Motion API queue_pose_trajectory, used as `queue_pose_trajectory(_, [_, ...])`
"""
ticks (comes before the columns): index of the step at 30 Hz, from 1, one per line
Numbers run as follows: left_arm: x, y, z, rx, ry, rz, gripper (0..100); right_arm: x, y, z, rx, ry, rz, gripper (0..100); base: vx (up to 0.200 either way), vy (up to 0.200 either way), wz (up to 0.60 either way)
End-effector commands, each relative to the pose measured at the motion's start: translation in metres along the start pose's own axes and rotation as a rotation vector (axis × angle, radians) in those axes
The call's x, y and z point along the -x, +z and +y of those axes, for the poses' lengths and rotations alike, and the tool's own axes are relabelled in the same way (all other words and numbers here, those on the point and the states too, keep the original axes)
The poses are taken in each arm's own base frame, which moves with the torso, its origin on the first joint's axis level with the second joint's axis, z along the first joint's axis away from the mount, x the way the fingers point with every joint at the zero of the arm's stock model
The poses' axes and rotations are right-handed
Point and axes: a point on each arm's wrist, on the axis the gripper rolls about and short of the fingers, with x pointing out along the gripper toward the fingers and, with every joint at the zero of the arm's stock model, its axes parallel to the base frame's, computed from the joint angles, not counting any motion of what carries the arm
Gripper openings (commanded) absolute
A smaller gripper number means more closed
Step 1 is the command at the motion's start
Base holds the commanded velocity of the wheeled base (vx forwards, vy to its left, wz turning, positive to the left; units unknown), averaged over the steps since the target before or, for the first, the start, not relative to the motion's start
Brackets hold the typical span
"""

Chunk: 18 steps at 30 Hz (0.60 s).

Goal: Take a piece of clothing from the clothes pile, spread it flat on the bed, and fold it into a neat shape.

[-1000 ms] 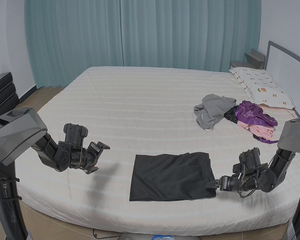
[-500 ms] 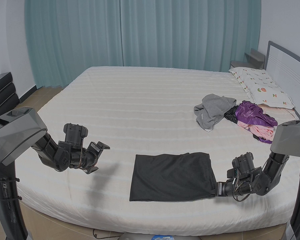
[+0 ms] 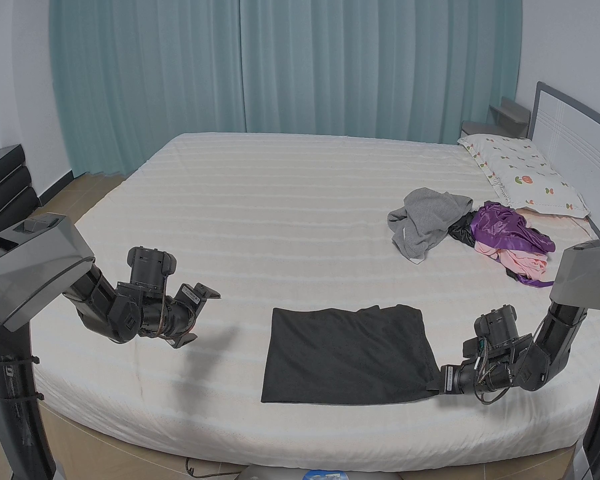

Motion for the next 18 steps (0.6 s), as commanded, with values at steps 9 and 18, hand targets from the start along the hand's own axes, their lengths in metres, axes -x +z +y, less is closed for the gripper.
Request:
queue_pose_trajectory(9, [0.0,-0.001,0.0,-0.001,0.002,-0.003,100,-0.023,0.062,0.003,-0.135,0.088,-0.167,100,0.0,0.0,0.0])
queue_pose_trajectory(18, [-0.001,-0.001,0.0,-0.006,0.002,-0.002,100,-0.074,0.107,-0.007,-0.168,0.085,-0.218,100,0.0,0.0,0.0])
